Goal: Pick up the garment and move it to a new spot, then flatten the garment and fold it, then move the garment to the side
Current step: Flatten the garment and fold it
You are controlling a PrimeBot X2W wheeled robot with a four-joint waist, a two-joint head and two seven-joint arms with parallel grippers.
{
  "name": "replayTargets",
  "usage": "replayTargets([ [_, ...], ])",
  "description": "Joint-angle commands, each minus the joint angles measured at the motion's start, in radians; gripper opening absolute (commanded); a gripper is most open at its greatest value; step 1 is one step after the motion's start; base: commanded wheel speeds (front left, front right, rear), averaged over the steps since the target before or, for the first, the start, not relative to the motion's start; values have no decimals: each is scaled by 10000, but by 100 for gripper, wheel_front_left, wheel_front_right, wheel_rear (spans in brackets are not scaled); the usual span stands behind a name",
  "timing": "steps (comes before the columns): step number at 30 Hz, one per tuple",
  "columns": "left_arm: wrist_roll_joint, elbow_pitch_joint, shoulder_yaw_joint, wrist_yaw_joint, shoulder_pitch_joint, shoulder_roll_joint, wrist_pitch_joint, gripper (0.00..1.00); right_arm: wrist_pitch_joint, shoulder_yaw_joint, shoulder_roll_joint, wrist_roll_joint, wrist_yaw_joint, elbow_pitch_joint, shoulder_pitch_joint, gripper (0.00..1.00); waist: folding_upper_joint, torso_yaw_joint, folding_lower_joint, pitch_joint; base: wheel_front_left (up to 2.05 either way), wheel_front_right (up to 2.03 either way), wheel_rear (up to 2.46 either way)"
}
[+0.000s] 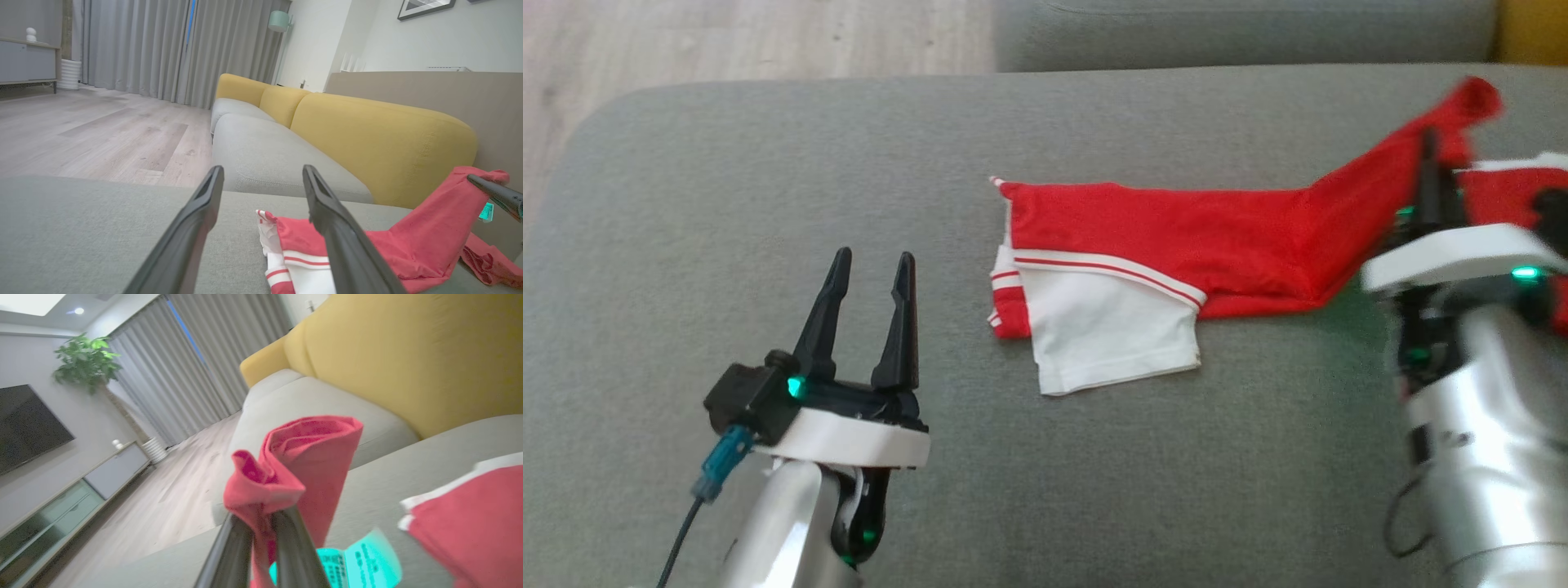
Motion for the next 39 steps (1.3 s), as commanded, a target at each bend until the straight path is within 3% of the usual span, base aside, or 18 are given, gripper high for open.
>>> replayTargets([
  [1, -27, -327, 305, 16, -170, 137, -49, 100, 69, 529, 304, 34, -7, -578, 23, 0, 0, 217, 1, -130, 0, 0, 0],
  [11, 46, -369, 471, 16, -68, 127, -49, 100, 500, 3244, 798, 873, -7, -1070, 207, 0, 0, 1113, 1, -375, 0, 0, 0],
  [17, 3, -362, 337, 16, -110, 40, -49, 100, 136, 4792, 802, 2113, -7, -102, 38, 0, 0, 1794, 1, -290, 0, 0, 0],
  [31, -140, -220, -160, 15, -372, -76, -49, 100, -514, 7245, 804, 3319, -7, 2246, -804, 0, 0, 2817, 1, 196, 0, 0, 0],
  [32, -147, -211, -180, 15, -386, -82, -49, 100, -523, 7407, 804, 3358, -7, 2404, -837, 47, 0, 2846, 1, 206, 0, 0, 0],
  [33, -147, -211, -180, 15, -386, -82, -49, 100, -523, 7407, 804, 3358, -7, 2404, -837, 47, 0, 2846, 1, 206, 0, 0, 0],
  [34, -154, -198, -196, 15, -399, -86, -49, 100, -517, 7577, 804, 3461, -7, 2504, -838, 100, 0, 2871, 1, 210, 0, 0, 0],
  [39, -128, -174, -27, 15, -402, -91, -49, 100, -331, 8787, 804, 4350, -7, 1716, -819, 100, 0, 2682, 1, 190, 0, 0, 0],
])
